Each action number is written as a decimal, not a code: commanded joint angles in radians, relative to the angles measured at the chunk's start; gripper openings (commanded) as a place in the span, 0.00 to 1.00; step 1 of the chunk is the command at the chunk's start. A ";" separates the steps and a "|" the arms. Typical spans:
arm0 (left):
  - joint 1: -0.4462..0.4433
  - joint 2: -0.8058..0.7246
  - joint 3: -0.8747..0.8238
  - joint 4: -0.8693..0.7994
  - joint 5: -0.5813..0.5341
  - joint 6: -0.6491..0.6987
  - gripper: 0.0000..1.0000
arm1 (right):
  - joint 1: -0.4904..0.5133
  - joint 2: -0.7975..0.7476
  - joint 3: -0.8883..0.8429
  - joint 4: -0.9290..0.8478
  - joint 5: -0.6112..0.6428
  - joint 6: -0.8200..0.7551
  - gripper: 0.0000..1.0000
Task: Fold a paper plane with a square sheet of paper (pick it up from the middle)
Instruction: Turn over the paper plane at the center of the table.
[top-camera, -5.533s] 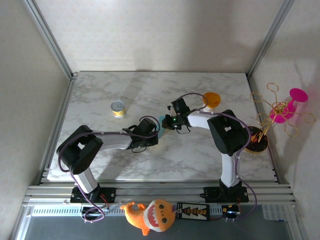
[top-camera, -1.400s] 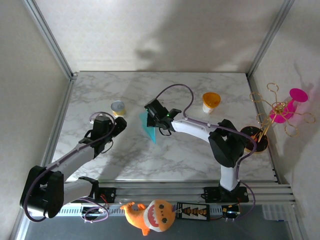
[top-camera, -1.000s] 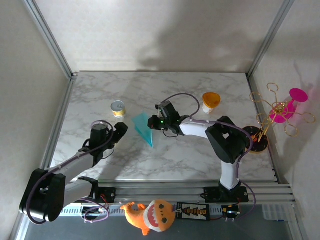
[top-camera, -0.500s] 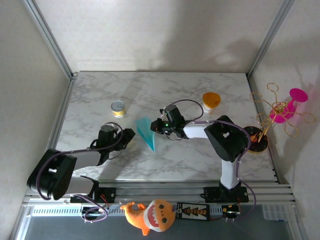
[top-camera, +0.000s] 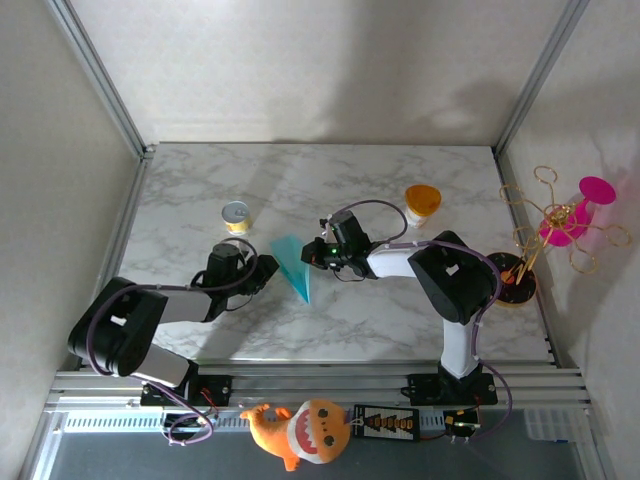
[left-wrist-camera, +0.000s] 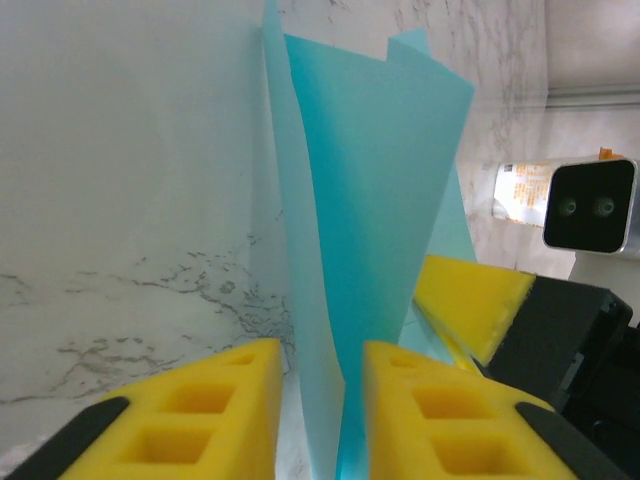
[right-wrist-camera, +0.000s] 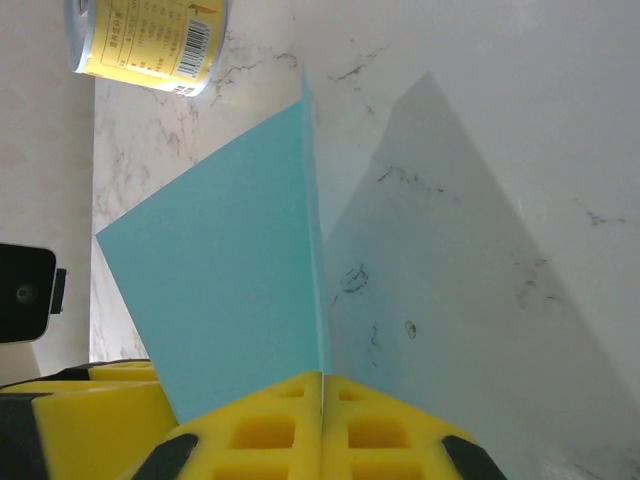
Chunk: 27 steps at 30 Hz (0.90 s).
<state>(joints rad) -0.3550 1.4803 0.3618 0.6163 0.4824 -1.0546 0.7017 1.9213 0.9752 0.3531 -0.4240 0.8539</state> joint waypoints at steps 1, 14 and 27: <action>-0.012 0.020 0.034 -0.007 0.000 0.004 0.22 | -0.003 0.001 -0.013 0.010 -0.022 0.005 0.02; -0.013 0.095 0.127 -0.121 -0.011 0.077 0.01 | -0.040 0.018 0.030 -0.110 -0.016 -0.123 0.22; -0.013 0.110 0.172 -0.174 0.014 0.136 0.00 | -0.048 0.093 0.136 -0.239 -0.097 -0.260 0.26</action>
<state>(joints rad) -0.3595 1.5814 0.5064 0.4667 0.4801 -0.9489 0.6521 1.9923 1.0859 0.1562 -0.4820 0.6346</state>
